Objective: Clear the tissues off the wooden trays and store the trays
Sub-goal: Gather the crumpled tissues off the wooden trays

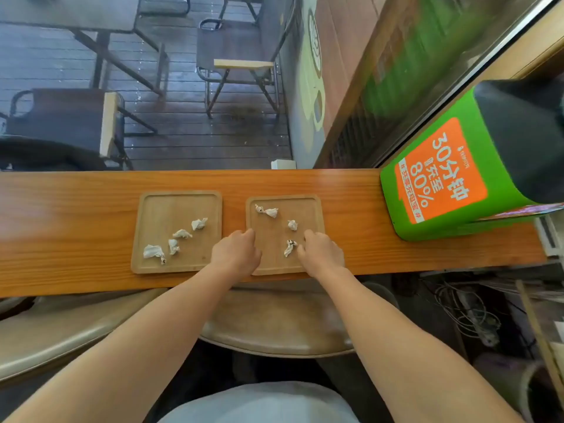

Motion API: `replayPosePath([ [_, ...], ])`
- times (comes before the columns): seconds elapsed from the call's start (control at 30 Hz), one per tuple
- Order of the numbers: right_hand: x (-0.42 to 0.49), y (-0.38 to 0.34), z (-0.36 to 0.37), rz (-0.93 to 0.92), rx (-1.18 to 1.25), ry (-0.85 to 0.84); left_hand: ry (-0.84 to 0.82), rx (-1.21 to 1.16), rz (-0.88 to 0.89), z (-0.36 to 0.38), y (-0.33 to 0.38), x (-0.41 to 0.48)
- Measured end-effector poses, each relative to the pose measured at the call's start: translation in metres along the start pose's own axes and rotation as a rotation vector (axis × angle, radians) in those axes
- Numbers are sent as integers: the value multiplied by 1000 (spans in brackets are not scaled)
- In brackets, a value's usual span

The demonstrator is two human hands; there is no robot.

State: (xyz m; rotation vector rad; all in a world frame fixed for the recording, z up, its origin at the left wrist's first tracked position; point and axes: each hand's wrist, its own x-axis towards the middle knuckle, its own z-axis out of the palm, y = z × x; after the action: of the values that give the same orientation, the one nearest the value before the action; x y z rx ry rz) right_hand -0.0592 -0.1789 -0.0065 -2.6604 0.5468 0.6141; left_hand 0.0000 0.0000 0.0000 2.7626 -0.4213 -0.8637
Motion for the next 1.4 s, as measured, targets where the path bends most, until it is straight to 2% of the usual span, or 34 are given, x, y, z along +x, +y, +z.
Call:
replayPosePath([
  [0.27, 30, 5, 13, 6, 53, 88, 161, 27, 101, 12, 14, 39],
  [0.43, 47, 4, 22, -44, 114, 114, 256, -77, 51, 10, 11, 75],
  [0.8, 62, 6, 30, -101, 184, 96, 166, -101, 59, 15, -5, 94],
  [1.13, 44, 12, 18, 29, 217, 7, 30, -58, -26, 21, -13, 54],
  [1.4, 28, 18, 25, 105, 176, -40, -123, -50, -1, 17, -13, 41],
])
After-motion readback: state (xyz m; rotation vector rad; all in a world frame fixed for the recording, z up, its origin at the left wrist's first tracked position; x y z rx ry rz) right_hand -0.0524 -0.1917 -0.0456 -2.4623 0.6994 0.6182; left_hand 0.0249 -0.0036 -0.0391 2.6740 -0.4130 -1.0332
